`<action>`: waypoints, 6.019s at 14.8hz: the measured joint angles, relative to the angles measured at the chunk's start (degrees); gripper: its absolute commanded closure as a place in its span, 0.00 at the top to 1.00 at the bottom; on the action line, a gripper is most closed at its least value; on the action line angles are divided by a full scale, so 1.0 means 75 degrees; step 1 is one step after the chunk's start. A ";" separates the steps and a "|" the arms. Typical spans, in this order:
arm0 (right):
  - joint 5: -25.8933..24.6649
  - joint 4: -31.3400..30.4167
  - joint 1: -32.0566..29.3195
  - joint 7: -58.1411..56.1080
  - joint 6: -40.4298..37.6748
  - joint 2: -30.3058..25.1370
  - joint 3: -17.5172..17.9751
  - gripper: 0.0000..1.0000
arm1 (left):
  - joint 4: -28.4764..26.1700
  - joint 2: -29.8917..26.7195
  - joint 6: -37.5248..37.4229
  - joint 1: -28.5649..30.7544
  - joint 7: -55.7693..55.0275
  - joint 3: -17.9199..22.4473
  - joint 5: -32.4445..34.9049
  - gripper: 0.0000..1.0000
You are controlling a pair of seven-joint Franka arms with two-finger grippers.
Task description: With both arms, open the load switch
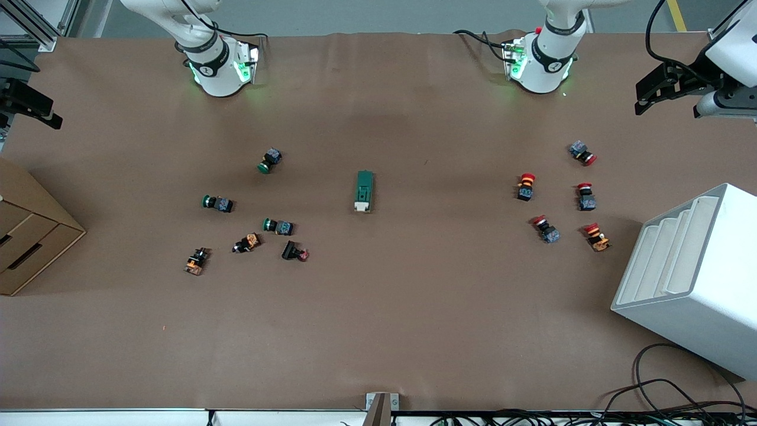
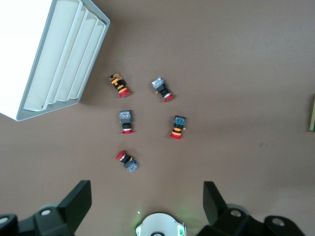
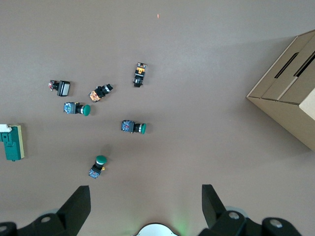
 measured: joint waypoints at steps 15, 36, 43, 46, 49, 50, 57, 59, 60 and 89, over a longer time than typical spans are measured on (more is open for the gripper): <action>0.0020 -0.0009 0.0038 0.0019 0.0233 0.0042 0.0080 1.00 | -0.0131 0.1436 0.2139 -0.0685 -0.2938 -0.2433 -0.0251 1.00; 0.0761 -0.0084 0.2215 0.7951 0.0931 0.2421 0.0261 1.00 | -0.1505 0.5619 0.5955 -0.5435 -1.3797 -0.2805 0.7193 0.99; 0.0949 0.0372 0.3379 1.0961 0.1419 0.3761 0.0276 1.00 | -0.2561 0.6020 0.5948 -0.6160 -1.6624 -0.2807 0.9814 1.00; 0.1153 0.1021 0.3835 1.2254 0.1450 0.4557 0.0329 1.00 | -0.2687 0.6091 0.5720 -0.6434 -1.7421 -0.2782 1.0609 0.99; 0.1259 0.1432 0.3926 1.3422 0.1817 0.5254 0.0711 1.00 | -0.2797 0.6281 0.5147 -0.6618 -1.8378 -0.2772 1.1589 0.99; 0.1263 0.1480 0.3934 1.3776 0.2028 0.5424 0.0858 1.00 | -0.2829 0.6352 0.4987 -0.6679 -1.8581 -0.2771 1.1793 0.98; 0.1270 0.1568 0.4551 1.5658 0.3155 0.6257 0.1142 1.00 | -0.2853 0.6918 0.3991 -0.6976 -1.9063 -0.2721 1.3151 0.98; 0.1270 0.1571 0.4677 1.5807 0.3189 0.6454 0.1143 1.00 | -0.2852 0.7119 0.3741 -0.7044 -1.9368 -0.2713 1.3421 0.98; 0.1270 0.1570 0.4702 1.5834 0.3191 0.6552 0.1142 1.00 | -0.2848 0.7178 0.3652 -0.7097 -1.9403 -0.2711 1.3460 0.98; 0.1275 0.2376 0.4960 1.5790 0.0787 0.7096 0.1898 1.00 | -0.2328 0.7698 0.2639 -0.8160 -1.9983 -0.1978 1.3648 0.98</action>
